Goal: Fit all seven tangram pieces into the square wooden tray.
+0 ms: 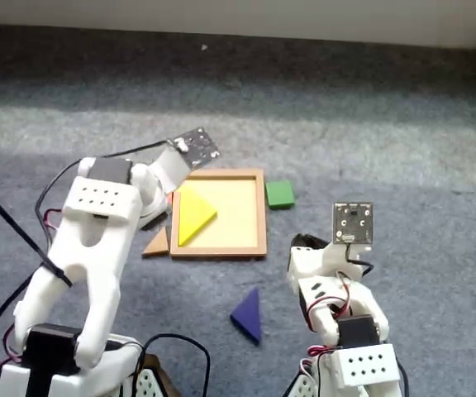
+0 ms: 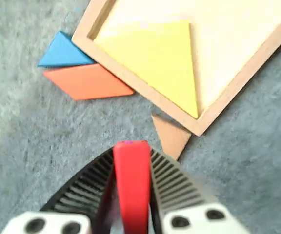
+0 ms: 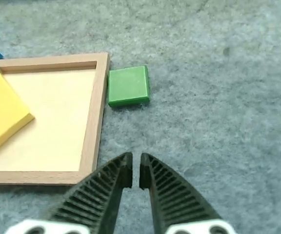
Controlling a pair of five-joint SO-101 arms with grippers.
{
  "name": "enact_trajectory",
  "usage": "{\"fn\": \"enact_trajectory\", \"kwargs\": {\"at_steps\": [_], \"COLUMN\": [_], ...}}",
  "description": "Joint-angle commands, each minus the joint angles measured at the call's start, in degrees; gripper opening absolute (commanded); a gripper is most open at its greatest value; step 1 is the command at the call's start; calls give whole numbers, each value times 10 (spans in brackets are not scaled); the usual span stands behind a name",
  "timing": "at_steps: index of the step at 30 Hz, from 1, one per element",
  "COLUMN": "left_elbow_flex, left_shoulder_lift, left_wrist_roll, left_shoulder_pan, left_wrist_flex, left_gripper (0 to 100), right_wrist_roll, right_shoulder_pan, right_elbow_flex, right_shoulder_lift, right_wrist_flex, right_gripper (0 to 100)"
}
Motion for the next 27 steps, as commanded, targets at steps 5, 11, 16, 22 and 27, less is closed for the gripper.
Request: {"fn": "enact_trajectory", "kwargs": {"at_steps": [5, 11, 16, 22, 27], "left_elbow_flex": [-156, -294, -378, -462, -470], "left_shoulder_lift": [131, 284, 360, 442, 463], "left_wrist_roll": [38, 34, 34, 28, -7], "left_shoulder_pan": [109, 151, 167, 162, 165], "left_wrist_flex": [8, 80, 92, 93, 89], "left_gripper": [6, 6, 6, 6, 8], "right_wrist_roll": [5, 5, 5, 5, 8], "right_shoulder_pan": [28, 43, 43, 43, 43], "right_elbow_flex": [-2, 0, 0, 0, 0], "right_shoulder_lift": [-7, -6, -6, -6, -6], "right_wrist_flex": [-49, -65, -65, -65, -65], "right_gripper": [44, 44, 44, 44, 44]}}
